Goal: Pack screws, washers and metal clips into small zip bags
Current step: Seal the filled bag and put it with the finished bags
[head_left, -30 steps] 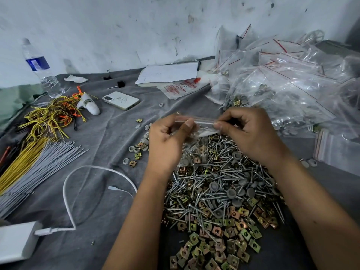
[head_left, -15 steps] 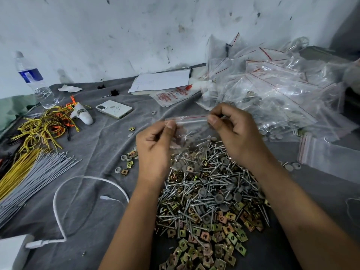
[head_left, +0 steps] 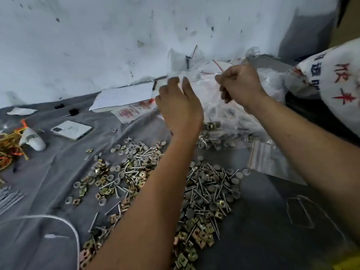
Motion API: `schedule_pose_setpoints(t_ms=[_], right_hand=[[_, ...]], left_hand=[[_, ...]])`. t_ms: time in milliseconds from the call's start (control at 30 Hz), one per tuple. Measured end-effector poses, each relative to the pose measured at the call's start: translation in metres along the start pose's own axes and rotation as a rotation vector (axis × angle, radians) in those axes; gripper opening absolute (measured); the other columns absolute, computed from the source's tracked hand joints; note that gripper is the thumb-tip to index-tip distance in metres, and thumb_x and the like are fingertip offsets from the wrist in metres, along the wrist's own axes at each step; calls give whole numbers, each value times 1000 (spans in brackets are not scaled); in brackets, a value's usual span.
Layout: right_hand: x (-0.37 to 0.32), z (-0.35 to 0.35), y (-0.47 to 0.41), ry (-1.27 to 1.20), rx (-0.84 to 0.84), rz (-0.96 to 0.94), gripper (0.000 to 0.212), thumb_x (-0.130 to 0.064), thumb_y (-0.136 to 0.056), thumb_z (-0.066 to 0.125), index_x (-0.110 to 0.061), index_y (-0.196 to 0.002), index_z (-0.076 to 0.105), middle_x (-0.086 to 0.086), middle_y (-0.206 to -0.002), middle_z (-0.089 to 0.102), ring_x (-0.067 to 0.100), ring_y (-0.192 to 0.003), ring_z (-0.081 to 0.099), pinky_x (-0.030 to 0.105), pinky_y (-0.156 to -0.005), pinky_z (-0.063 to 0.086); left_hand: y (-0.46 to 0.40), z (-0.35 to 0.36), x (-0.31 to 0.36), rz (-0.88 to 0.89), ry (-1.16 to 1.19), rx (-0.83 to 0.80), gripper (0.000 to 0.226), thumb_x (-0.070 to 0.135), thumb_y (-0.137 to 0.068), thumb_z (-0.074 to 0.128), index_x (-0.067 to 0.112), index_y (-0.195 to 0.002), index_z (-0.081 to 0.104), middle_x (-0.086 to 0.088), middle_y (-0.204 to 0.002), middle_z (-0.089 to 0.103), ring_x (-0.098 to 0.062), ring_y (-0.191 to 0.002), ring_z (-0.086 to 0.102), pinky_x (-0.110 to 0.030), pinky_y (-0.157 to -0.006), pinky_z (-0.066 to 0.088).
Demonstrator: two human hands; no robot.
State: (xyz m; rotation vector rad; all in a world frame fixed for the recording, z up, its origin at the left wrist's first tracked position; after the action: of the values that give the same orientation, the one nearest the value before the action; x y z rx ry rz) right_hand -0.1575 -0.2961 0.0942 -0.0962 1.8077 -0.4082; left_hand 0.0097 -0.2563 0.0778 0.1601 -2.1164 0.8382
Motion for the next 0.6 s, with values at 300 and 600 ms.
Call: schedule_pose_setpoints(t_ms=[300, 600], right_hand=[[69, -85, 73, 823, -178, 117, 38, -45, -85, 79, -18, -62, 67, -3, -54, 64, 7, -53, 61, 28, -55, 48], [93, -98, 116, 837, -484, 143, 44, -52, -65, 91, -20, -73, 62, -6, -75, 64, 12, -70, 57, 30, -63, 44]], left_hand=[[51, 121, -15, 384, -533, -720, 72, 69, -103, 16, 33, -165, 11, -3, -175, -1, -39, -158, -14, -62, -126, -6], [46, 118, -6, 244, -462, -844, 78, 75, -100, 14, 33, -166, 13, -5, -175, 4, -38, -159, -13, -62, -125, -9]])
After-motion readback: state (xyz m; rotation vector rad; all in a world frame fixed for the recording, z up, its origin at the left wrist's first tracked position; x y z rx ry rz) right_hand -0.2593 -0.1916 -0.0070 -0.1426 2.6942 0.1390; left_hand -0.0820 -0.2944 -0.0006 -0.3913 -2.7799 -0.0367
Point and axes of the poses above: each hand's wrist, its own y-axis away from the middle knuckle, its own z-axis out of the palm, x = y × z, the point moved 3 cm from there along -y, towards the middle knuckle
